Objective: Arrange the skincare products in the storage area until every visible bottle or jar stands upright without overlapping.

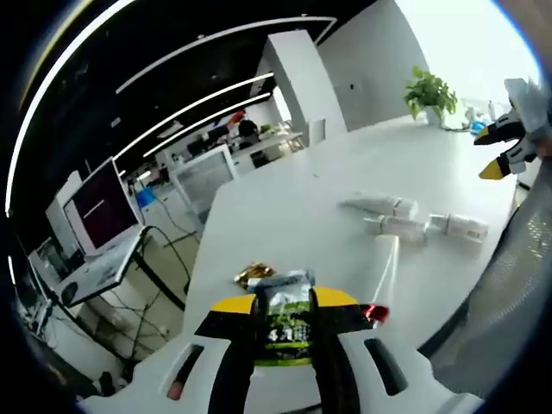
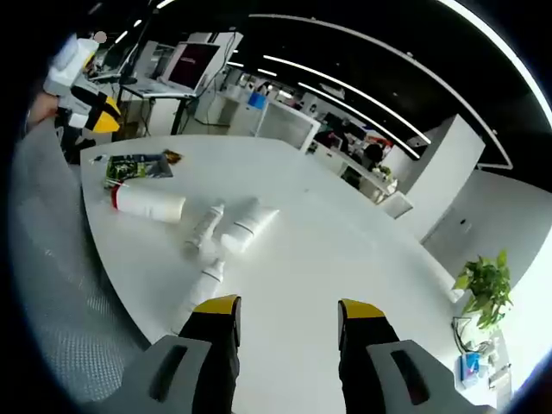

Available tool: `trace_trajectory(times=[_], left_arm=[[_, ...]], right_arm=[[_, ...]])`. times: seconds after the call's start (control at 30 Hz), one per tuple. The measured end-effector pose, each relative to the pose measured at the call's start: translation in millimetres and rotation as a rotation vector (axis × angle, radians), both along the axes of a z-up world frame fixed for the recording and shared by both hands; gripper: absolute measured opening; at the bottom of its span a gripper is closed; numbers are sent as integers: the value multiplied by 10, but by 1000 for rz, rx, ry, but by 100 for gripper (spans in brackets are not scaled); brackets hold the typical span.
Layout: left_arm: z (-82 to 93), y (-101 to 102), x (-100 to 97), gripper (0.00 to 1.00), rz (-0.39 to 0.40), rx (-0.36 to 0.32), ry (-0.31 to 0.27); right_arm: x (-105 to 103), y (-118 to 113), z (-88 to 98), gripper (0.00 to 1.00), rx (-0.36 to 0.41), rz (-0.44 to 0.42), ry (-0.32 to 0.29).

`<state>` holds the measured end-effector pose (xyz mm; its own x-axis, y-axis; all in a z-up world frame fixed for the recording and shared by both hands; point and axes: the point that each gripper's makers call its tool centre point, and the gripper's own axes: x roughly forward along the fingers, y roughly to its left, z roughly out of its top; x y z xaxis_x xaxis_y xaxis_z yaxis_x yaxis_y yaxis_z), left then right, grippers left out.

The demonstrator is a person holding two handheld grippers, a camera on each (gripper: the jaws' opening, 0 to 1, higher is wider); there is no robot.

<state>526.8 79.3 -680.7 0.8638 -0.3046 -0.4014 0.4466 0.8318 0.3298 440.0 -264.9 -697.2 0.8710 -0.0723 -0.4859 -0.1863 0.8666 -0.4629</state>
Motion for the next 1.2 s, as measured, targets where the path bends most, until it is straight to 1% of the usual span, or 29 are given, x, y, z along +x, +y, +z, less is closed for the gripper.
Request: trace_trajectory(times=[0.1,0.37,0.63,0.83,0.93,1.0,1.1,1.2], left_arm=[[-7,13,0,24,10,-8,5],[-19,34,-1,23,17,7,6],[12,35,0,24,20,0,-7],[31,23,-1,25,13,24,-28],[27,28,2,25,12,27,-28],[28,32,4,25,14,22,-27],[51,46,11,26,23,-7,-27],[65,43,13,26,25,-4,-38]], right_arm=[[-4,-2,-5,41,1,-2,4],[-11,0,-13,40,-16,1,13],[-6,-10,9,40,-16,-7,2],[10,15,21,40,-41,12,-5],[11,5,24,40,-35,6,-7],[13,-2,23,40,-35,4,-7],[15,-20,37,41,-36,-5,-16],[12,-35,38,41,-29,-14,-16]])
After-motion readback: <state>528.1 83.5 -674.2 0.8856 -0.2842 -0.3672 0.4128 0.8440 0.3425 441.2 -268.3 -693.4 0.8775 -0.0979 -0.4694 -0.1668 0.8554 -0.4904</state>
